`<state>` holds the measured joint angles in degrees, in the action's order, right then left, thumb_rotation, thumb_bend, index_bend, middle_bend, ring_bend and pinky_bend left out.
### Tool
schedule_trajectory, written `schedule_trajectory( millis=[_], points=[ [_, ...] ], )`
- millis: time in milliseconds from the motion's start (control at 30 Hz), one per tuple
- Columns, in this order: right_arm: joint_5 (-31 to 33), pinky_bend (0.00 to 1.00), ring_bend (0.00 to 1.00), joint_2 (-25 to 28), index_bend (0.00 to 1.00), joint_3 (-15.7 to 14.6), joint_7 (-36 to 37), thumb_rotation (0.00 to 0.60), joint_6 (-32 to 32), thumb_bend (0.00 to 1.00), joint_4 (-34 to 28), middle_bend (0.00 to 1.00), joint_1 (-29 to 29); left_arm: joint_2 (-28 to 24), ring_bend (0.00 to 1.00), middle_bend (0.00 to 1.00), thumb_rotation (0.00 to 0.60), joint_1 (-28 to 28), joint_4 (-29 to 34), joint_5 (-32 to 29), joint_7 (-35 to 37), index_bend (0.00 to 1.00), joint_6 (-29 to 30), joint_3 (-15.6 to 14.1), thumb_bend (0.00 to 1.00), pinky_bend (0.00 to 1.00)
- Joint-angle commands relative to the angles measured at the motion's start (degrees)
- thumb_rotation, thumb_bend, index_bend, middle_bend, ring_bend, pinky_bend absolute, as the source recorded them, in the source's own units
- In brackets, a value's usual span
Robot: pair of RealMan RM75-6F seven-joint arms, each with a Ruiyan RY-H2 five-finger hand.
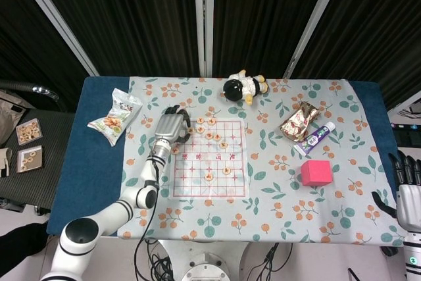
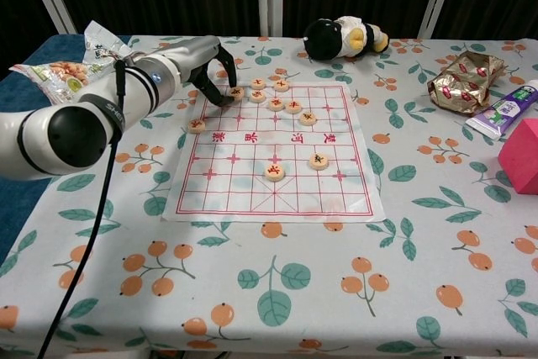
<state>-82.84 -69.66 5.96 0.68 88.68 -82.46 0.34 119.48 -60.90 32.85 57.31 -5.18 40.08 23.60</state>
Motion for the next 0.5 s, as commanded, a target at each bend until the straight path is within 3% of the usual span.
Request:
schedule_trajectory(
  millis=[33,500],
  points=[
    [-0.01,0.00,0.00,0.06,0.00,0.01,-0.14,0.600,0.02,0.15,-0.14,0.00,0.00,0.34,0.06,0.23,0.600,-0.38,-0.85,0.07,0.58,0.52,-0.50,0.18,0.33,0.11],
    [0.51,0.00,0.00,-0.03,0.00,0.18,-1.26,0.600,-0.58,0.16,-0.68,0.00,0.30,1.82,0.06,0.23,0.600,-1.51,-4.61,1.14,3.27,0.52,-2.16,0.19,0.33,0.11]
  ],
)
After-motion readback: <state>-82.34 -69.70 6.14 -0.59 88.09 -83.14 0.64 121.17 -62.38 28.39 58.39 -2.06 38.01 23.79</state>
